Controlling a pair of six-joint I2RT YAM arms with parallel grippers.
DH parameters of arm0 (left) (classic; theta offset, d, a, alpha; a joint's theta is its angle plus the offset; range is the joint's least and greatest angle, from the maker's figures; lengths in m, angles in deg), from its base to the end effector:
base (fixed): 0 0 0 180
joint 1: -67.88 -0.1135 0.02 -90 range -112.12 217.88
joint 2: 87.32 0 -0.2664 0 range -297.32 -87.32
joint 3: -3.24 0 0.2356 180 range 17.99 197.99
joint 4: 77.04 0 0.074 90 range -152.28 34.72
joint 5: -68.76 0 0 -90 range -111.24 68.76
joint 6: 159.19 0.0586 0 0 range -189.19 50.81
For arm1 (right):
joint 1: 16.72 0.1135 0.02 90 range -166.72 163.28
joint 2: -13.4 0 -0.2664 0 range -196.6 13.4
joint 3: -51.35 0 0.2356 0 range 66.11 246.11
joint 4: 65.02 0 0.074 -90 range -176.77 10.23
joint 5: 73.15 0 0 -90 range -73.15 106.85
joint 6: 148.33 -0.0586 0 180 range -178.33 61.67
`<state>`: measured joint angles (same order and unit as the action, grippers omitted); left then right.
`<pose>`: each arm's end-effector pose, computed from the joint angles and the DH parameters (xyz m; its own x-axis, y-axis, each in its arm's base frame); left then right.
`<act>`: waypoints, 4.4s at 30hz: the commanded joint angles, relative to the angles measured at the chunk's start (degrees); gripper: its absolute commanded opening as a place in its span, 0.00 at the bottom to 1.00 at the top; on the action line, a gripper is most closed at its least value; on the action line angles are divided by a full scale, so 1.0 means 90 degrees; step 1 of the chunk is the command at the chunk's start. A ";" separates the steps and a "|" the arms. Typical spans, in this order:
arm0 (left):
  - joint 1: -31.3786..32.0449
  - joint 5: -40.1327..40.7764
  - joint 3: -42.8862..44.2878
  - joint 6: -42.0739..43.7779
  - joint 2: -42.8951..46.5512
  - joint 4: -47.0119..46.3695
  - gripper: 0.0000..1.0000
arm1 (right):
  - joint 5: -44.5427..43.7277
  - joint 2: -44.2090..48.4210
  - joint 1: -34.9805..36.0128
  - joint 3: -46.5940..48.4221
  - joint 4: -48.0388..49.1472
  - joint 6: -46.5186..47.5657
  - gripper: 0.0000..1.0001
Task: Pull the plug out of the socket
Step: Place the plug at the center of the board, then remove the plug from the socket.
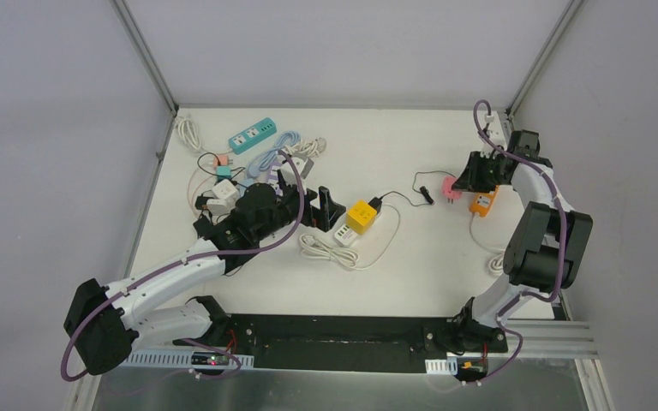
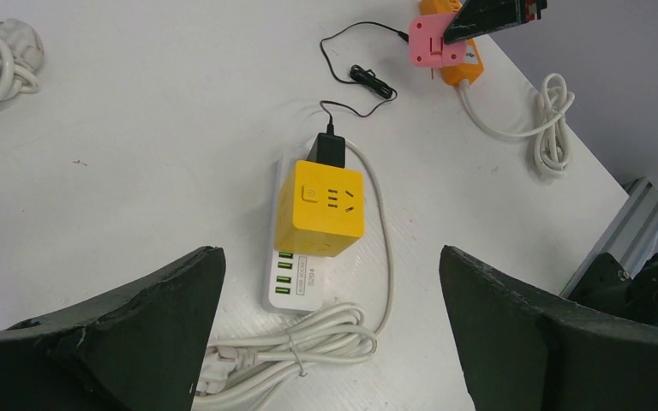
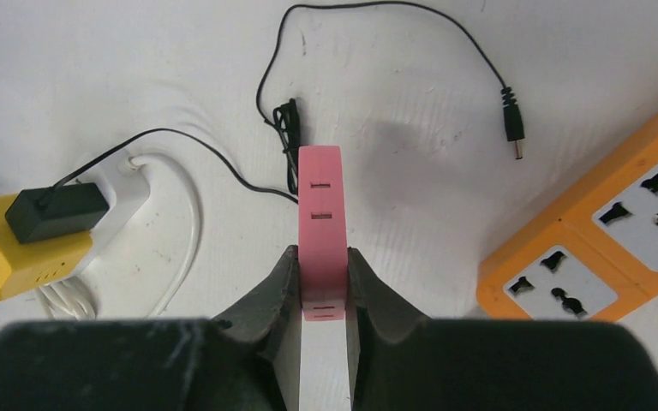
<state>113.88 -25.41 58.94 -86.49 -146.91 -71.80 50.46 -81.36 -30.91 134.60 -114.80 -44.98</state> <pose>0.1713 -0.1835 0.3063 -0.3334 -0.0817 -0.9392 0.6998 0.6461 -0.3046 0.3298 -0.0499 0.2243 -0.8149 0.0077 -0.5795 -0.2485 0.8987 0.3614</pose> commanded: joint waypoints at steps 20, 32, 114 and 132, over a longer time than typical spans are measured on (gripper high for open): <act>-0.0105 0.0303 0.0015 -0.0205 -0.0171 -0.0056 0.99 | -0.1140 -0.1975 -0.0310 0.2451 0.0284 -0.1133 0.12; -0.0116 0.0297 0.0050 -0.0281 -0.0229 -0.0009 0.99 | -0.0861 -0.3093 -0.0395 0.3729 -0.0347 -0.1209 0.28; 0.1092 0.0936 0.3830 0.2318 -0.4680 0.2634 0.89 | 0.1999 0.0656 0.1040 -0.0024 -0.2241 0.2833 1.00; 0.0874 0.0240 0.3819 0.2782 -0.4923 0.2674 0.02 | 0.2014 0.0643 0.1040 -0.0090 -0.2268 0.2875 1.00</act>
<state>122.14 -19.42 92.23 -65.40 -191.20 -47.30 68.07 -77.07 -21.30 133.70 -136.11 -19.28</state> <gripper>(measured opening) 0.579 0.997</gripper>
